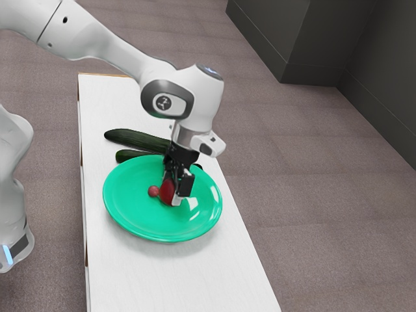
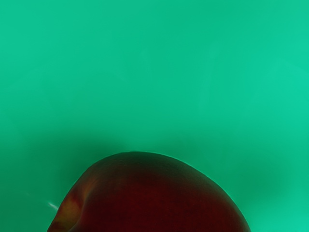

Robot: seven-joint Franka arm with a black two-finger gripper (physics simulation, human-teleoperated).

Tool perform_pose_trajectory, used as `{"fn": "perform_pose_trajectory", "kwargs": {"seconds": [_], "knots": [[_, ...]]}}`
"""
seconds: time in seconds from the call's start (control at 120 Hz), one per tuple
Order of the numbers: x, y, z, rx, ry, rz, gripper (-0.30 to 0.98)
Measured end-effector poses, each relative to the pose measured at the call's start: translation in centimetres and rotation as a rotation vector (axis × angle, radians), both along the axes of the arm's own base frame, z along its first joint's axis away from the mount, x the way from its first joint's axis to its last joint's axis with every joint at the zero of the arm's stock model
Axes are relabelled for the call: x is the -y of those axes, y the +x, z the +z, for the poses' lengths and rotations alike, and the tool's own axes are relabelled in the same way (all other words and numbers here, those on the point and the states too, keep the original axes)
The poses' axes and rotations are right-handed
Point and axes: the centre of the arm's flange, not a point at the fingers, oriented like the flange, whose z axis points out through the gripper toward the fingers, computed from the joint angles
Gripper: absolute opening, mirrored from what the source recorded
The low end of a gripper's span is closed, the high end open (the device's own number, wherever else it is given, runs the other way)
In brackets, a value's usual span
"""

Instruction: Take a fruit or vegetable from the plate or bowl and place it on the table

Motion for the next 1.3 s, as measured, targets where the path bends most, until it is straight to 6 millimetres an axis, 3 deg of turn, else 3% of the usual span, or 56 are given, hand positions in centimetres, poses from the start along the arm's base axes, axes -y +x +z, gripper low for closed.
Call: {"fn": "perform_pose_trajectory", "kwargs": {"seconds": [0.883,1.058,1.3], "knots": [[0.5,-0.4,-1.0,-0.021,-0.015,0.009,0.69],[0.5,-0.5,-1.2,-0.026,-0.021,0.023,0.41],[0.5,-0.4,-0.8,-0.016,-0.021,0.034,0.37]]}}
